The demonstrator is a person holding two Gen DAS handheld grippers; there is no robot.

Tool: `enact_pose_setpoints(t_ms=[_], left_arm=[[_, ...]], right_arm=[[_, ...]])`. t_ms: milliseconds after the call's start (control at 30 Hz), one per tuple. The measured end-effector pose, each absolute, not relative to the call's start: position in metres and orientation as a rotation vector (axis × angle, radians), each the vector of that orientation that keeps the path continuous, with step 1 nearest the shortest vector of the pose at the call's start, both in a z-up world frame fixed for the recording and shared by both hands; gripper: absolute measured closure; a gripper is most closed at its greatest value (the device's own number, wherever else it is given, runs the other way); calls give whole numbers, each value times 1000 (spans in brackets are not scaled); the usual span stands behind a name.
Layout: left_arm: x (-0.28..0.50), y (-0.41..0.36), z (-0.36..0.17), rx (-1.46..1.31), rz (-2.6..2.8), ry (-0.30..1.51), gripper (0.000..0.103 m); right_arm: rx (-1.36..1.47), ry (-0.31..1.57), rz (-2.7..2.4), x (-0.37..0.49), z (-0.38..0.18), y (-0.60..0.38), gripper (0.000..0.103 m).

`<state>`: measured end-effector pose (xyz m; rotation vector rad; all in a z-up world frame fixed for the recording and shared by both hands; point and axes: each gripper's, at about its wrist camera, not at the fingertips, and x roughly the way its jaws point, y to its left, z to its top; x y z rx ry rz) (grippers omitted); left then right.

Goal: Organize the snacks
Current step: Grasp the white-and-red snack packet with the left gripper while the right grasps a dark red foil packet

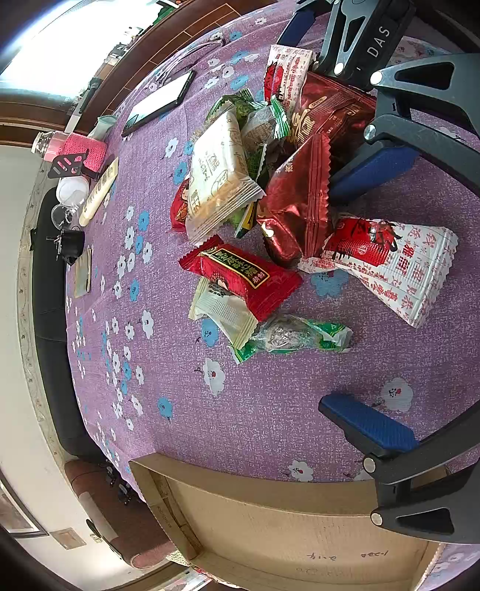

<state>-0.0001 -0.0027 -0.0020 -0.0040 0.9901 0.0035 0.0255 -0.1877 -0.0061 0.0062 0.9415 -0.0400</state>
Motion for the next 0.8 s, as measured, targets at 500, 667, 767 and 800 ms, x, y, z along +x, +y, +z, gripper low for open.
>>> enact_pose_setpoints(t_ms=[500,667,767,800], left_arm=[[0,-2,-2,-4,3,990,0],[-1,-2,-2,11,-23,995,0],[-3,-1,1,17,-78,1014,0],[-5,0,3,11,-106,1015,0]], right_arm=[[8,942,-43,26,-6,-188,0],[7,943,-40,27,-8,-186,0],[5,944,-11,27,-9,-187,0],[13,941,0,27,-7,-188,0]])
